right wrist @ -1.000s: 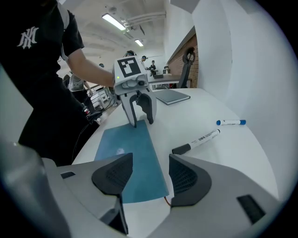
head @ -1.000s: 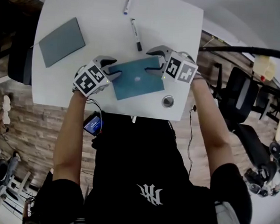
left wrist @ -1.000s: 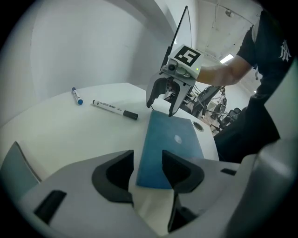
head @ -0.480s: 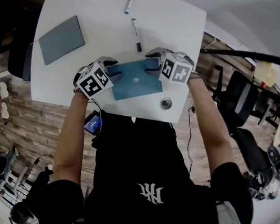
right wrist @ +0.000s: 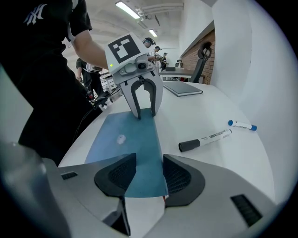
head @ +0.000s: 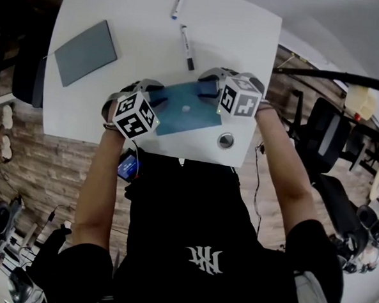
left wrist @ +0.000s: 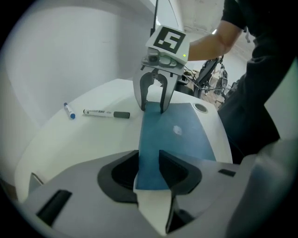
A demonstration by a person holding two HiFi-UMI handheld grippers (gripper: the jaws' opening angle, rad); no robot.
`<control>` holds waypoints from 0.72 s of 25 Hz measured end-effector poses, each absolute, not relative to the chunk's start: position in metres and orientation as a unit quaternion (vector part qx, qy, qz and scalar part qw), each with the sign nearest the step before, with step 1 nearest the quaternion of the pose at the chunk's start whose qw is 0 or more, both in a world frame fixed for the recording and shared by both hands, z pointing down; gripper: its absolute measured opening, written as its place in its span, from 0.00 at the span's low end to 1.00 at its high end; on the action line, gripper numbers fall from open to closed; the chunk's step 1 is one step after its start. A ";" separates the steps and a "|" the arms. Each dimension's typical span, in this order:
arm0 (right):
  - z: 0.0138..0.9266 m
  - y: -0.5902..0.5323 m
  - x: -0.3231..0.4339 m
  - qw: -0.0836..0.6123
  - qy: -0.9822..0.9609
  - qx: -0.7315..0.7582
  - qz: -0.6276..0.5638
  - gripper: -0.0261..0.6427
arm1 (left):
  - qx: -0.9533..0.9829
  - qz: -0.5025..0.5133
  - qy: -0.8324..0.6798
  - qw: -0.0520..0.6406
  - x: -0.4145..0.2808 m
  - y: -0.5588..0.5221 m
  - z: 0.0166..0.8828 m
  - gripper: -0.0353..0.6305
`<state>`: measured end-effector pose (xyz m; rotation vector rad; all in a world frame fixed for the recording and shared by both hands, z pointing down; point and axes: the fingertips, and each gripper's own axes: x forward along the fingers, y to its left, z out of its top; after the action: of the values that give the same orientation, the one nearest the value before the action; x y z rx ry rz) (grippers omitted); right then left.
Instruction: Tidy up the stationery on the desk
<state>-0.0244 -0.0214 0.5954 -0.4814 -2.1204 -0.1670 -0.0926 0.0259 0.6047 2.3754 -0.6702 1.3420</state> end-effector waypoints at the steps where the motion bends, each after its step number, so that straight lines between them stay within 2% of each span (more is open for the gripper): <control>1: 0.595 -0.021 -0.025 0.461 -0.863 -0.195 -0.069 0.34 | 0.833 0.479 -0.234 0.149 -0.091 0.027 0.604 0.25; 2: 0.595 -0.022 -0.025 0.459 -0.864 -0.194 -0.067 0.34 | 0.833 0.484 -0.233 0.137 -0.089 0.029 0.604 0.24; 3: 0.596 -0.022 -0.025 0.456 -0.866 -0.193 -0.065 0.34 | 0.833 0.485 -0.233 0.130 -0.088 0.031 0.605 0.16; 6: 0.597 -0.023 -0.024 0.451 -0.872 -0.185 -0.049 0.34 | 0.838 0.458 -0.252 0.153 -0.086 0.034 0.605 0.13; 8: 0.596 -0.028 -0.020 0.448 -0.879 -0.164 -0.014 0.35 | 0.843 0.426 -0.266 0.193 -0.087 0.033 0.605 0.16; 11: 0.587 -0.042 -0.010 0.421 -0.897 -0.112 0.076 0.35 | 0.842 0.382 -0.284 0.253 -0.093 0.028 0.597 0.27; 14: 0.581 -0.053 0.010 0.392 -0.901 -0.060 0.174 0.35 | 0.833 0.347 -0.313 0.295 -0.109 0.024 0.587 0.29; 18: 0.578 -0.046 0.028 0.360 -0.880 -0.021 0.309 0.35 | 0.815 0.251 -0.350 0.387 -0.122 0.028 0.568 0.29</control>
<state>0.0276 -0.0456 0.5782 -0.0546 -2.2694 0.7971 -0.1225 0.0276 0.5678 2.0751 -0.8911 0.6377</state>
